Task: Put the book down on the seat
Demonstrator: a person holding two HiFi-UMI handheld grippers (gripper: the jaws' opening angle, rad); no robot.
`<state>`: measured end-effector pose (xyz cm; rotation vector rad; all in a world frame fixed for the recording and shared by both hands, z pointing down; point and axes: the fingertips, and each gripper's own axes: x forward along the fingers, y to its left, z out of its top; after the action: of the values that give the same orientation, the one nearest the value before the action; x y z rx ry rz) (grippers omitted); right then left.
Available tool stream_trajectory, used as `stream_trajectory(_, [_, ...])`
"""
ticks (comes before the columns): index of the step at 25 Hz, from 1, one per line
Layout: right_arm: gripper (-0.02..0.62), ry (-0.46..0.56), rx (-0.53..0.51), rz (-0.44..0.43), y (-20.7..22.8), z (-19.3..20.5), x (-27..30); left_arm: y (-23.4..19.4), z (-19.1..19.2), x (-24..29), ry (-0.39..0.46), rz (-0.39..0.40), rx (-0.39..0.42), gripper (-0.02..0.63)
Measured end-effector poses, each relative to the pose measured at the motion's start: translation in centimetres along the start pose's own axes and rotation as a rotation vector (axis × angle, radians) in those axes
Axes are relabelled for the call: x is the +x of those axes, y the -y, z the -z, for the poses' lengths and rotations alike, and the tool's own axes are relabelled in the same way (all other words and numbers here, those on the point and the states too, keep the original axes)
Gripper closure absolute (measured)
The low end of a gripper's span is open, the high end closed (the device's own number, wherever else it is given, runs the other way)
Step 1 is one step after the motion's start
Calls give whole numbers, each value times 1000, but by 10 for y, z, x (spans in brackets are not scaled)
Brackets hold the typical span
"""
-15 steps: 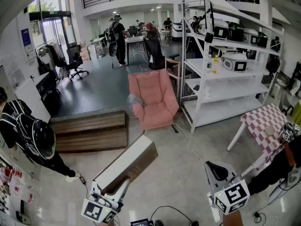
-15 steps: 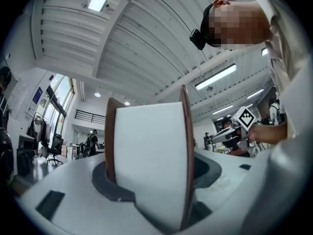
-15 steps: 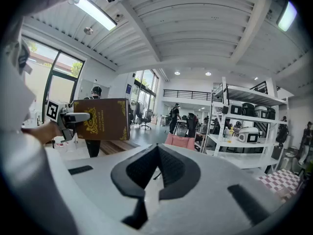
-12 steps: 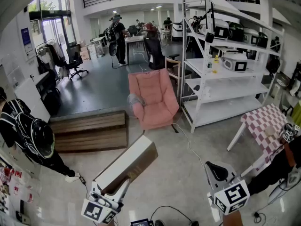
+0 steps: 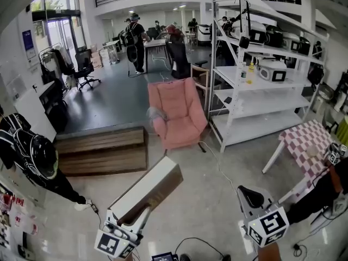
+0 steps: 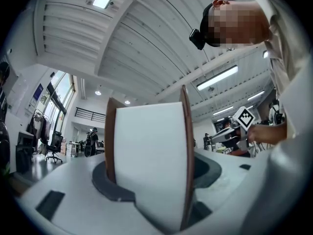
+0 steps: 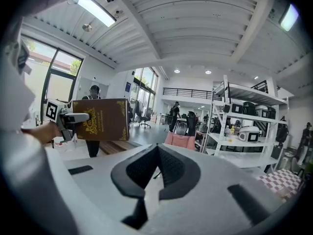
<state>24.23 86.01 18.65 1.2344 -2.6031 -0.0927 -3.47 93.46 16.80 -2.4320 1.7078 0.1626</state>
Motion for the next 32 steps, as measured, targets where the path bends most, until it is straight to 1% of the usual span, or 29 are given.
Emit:
stream_trajectory(9, [606,-10,-3,10,-19,-10,27,-36,9,-4,5,9,-15,328])
stream_trajectory(15, [606,-7,-4,-2,-28,-15,50,-57,13,-12,14,-4,-27,328])
stream_trajectory(20, [606,11,14,-22,-35,-27,75,-80,15,-21,20,-36,-32,328])
stream_trajectory(26, [606,30,4,-64,-41,-37,107,-100,23,-30,24,-93,-52,328])
stream_trajectory(32, [604,39,1,-103,-30,-38,147,-116,34,-17,1,-136,-47,328])
